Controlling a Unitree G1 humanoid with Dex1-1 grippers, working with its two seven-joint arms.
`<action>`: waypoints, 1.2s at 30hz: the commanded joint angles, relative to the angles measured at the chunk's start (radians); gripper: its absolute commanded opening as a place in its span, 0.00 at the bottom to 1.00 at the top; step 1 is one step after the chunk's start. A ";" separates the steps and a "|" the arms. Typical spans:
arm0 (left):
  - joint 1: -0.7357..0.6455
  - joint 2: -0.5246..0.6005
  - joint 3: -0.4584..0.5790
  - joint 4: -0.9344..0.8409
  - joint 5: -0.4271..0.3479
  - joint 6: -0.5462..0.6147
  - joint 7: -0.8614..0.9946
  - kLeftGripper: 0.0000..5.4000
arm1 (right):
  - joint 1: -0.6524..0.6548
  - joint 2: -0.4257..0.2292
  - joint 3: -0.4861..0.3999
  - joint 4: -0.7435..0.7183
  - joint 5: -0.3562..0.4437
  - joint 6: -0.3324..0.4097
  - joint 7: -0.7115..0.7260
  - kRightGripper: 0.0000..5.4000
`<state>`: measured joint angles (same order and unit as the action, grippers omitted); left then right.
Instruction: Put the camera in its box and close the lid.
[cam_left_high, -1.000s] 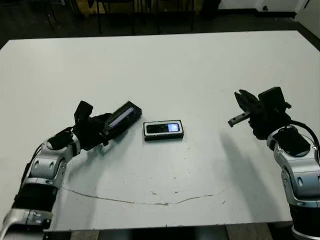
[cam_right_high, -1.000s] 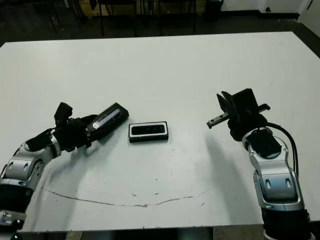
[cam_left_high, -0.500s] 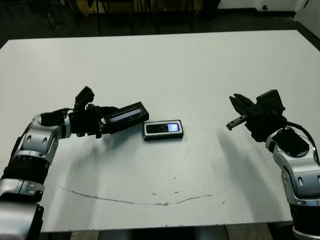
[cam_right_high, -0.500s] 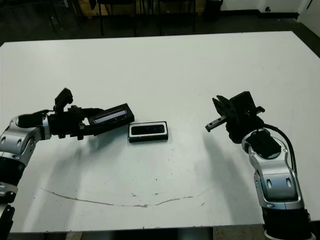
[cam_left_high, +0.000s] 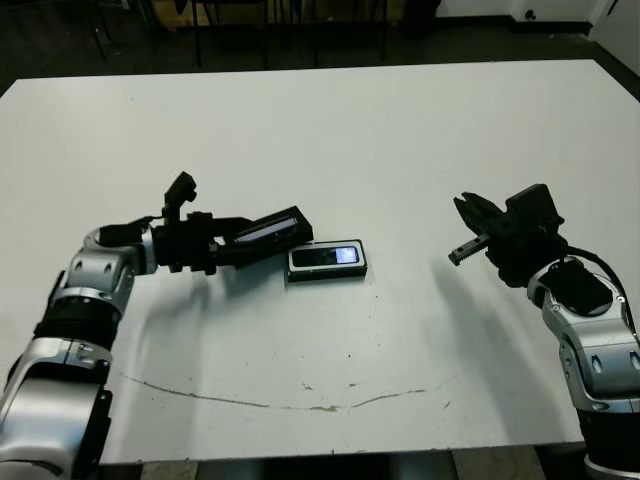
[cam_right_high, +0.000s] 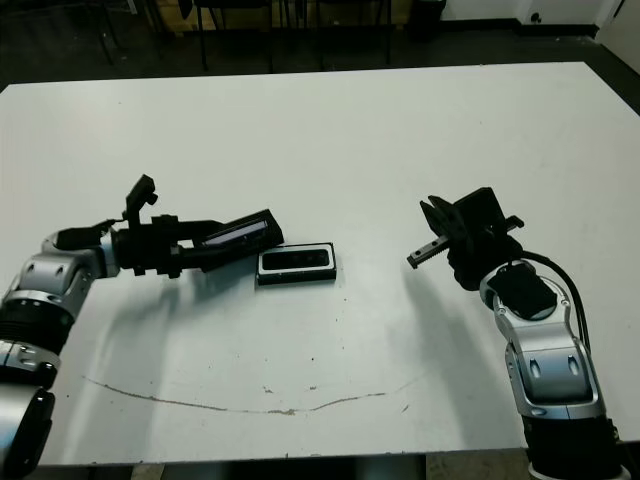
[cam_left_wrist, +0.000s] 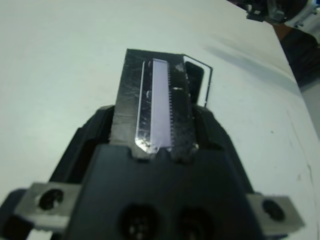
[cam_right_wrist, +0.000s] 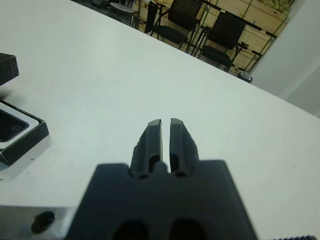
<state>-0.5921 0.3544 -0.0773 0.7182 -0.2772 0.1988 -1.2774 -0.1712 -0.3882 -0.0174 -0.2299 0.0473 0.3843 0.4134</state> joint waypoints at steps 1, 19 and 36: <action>-0.017 -0.019 -0.016 0.051 0.021 -0.022 -0.023 0.51 | 0.023 -0.017 -0.002 0.009 0.001 -0.012 0.009 0.00; -0.049 -0.052 -0.119 0.073 0.079 -0.031 -0.163 0.51 | 0.029 -0.023 -0.010 0.011 0.007 -0.019 0.014 0.00; -0.072 -0.141 -0.281 0.114 0.282 -0.079 0.070 0.51 | 0.055 -0.024 -0.030 -0.036 0.021 0.026 0.004 0.00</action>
<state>-0.7095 0.2537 -0.2993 0.7919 -0.0607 0.0941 -1.2397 -0.1357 -0.4003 -0.0434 -0.2657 0.0679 0.3952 0.4220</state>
